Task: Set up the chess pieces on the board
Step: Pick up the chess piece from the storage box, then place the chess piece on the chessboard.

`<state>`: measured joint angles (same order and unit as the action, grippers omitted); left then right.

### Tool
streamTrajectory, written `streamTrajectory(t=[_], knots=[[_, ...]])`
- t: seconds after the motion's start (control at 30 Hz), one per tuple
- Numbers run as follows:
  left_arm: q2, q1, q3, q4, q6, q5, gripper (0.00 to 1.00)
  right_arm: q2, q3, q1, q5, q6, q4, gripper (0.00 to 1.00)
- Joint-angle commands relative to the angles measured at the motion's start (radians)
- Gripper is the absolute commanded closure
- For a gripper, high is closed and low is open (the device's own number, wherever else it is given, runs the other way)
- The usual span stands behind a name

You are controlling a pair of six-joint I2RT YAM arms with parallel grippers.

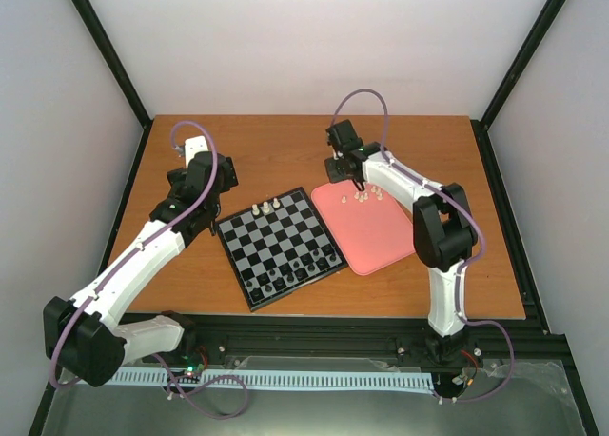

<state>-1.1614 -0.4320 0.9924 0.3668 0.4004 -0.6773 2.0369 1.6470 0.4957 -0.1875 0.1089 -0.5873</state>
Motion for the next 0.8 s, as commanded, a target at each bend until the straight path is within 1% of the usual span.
streamTrajectory(t=[0.0,0.3,0.77], knots=[[-0.006,0.007,0.045,-0.014,0.014,-0.014,0.00,0.001,0.039,0.066,0.059,-0.020,0.008,0.91],[0.000,0.007,0.042,-0.011,0.012,-0.015,0.00,0.141,0.194,0.192,0.101,-0.026,-0.029,0.90],[0.011,0.007,0.038,-0.014,0.013,-0.013,0.00,0.250,0.291,0.244,0.181,-0.038,-0.064,0.90]])
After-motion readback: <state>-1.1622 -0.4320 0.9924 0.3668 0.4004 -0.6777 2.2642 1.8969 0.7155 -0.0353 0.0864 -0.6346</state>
